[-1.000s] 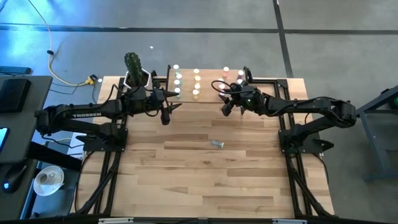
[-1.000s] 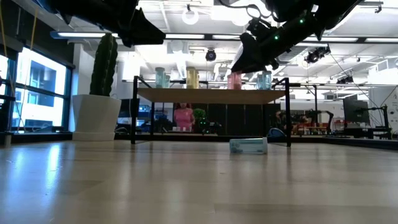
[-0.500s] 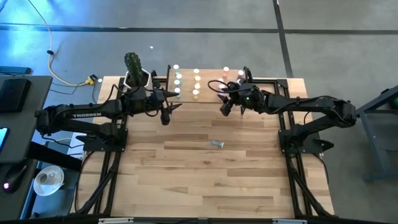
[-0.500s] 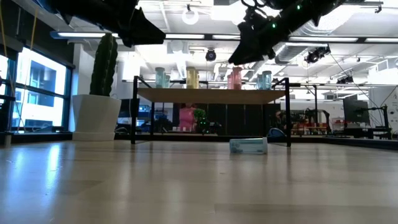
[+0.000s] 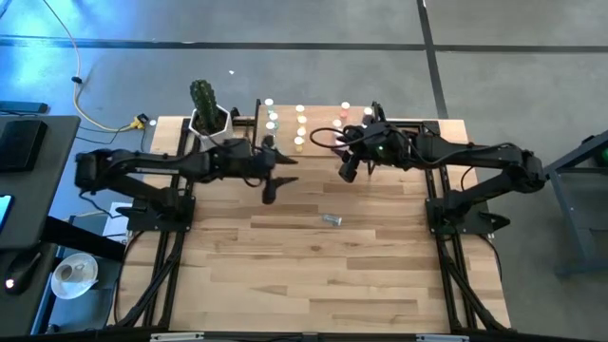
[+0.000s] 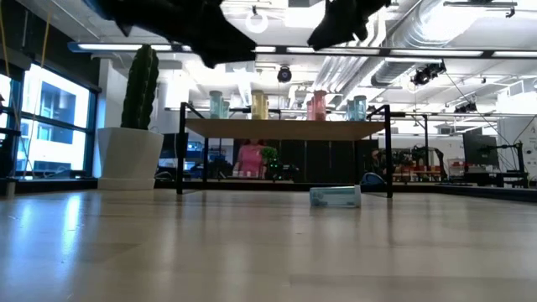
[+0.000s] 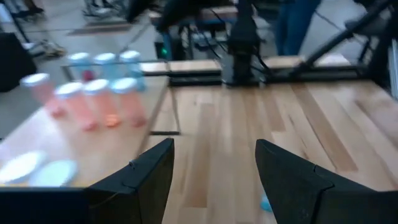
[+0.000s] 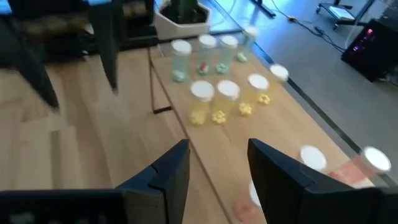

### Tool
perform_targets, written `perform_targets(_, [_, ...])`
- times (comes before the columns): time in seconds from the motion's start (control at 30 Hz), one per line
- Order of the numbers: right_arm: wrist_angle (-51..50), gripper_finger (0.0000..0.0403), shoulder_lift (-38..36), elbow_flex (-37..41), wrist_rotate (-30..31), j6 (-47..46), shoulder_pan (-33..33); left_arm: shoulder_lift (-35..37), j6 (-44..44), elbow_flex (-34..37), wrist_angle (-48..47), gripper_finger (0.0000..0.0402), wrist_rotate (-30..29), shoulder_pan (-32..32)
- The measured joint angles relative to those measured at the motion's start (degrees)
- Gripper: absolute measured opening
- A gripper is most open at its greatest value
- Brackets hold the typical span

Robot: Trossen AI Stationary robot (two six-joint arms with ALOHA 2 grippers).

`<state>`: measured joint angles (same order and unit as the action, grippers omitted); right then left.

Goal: Pick and place medicine bottles onto shelf by color
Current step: Put the blue pill bottle on the shelf aligned with the other blue pill bottle

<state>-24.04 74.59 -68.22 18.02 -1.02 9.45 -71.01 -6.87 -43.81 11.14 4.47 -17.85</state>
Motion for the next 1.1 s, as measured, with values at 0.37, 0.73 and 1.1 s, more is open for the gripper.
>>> perform_targets(0.37, [-1.53,0.0154,-0.17,-4.09,3.65,-1.55,-1.37,-15.17,-4.29,-6.73,-0.17,0.0213,-2.4,8.04])
perform_targets(0.73, [-2.28,0.0154,-0.22,-4.99,3.6,-1.7,-1.37,-30.55,-9.82,-15.7,-0.15,0.0213,-4.07,11.68])
perform_targets(1.1, [-4.04,0.0154,-0.22,-4.99,3.43,-3.08,-1.37,-39.32,-9.14,-19.87,-0.76,0.0213,-3.25,11.65])
